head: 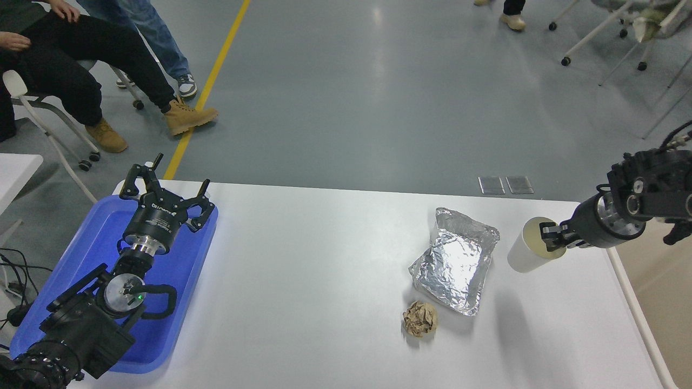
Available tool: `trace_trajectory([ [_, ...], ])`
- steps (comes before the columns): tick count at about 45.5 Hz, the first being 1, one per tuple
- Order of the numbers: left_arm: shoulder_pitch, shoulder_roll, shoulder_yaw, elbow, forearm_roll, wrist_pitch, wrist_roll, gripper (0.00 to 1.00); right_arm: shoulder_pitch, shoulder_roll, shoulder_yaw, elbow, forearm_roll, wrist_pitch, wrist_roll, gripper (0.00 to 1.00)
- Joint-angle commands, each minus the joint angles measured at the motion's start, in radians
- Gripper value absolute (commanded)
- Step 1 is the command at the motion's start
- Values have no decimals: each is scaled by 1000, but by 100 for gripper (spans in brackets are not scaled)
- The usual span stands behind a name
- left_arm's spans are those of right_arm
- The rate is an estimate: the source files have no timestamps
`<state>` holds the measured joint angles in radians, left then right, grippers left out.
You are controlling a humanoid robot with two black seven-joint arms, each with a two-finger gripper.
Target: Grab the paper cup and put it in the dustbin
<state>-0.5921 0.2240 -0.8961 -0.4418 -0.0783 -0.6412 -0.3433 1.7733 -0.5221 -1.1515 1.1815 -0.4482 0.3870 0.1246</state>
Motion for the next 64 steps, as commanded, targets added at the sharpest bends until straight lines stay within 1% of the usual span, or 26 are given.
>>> trace_trajectory([
  [1, 0, 0, 0, 0, 0, 0, 1, 100, 162, -71, -1, 20, -17, 102, 4, 0],
  [14, 0, 0, 0, 0, 0, 0, 0, 100, 324, -113, 4, 20, -15, 188, 6, 0],
  [25, 0, 0, 0, 0, 0, 0, 0, 100, 357, -130, 4, 20, -17, 213, 6, 0],
  [38, 0, 0, 0, 0, 0, 0, 1, 100, 334, -133, 7, -13, -9, 185, 4, 0],
  [44, 0, 0, 0, 0, 0, 0, 0, 100, 290, -134, 3, -65, 13, 116, 3, 0],
  [48, 0, 0, 0, 0, 0, 0, 0, 100, 239, -147, 1, -114, 54, 63, 0, 0],
  [52, 0, 0, 0, 0, 0, 0, 0, 100, 170, -147, -4, -189, 123, 21, -8, 0],
  [64, 0, 0, -1, 0, 0, 0, 0, 100, -158, -141, -2, -548, 316, -83, -13, 0],
])
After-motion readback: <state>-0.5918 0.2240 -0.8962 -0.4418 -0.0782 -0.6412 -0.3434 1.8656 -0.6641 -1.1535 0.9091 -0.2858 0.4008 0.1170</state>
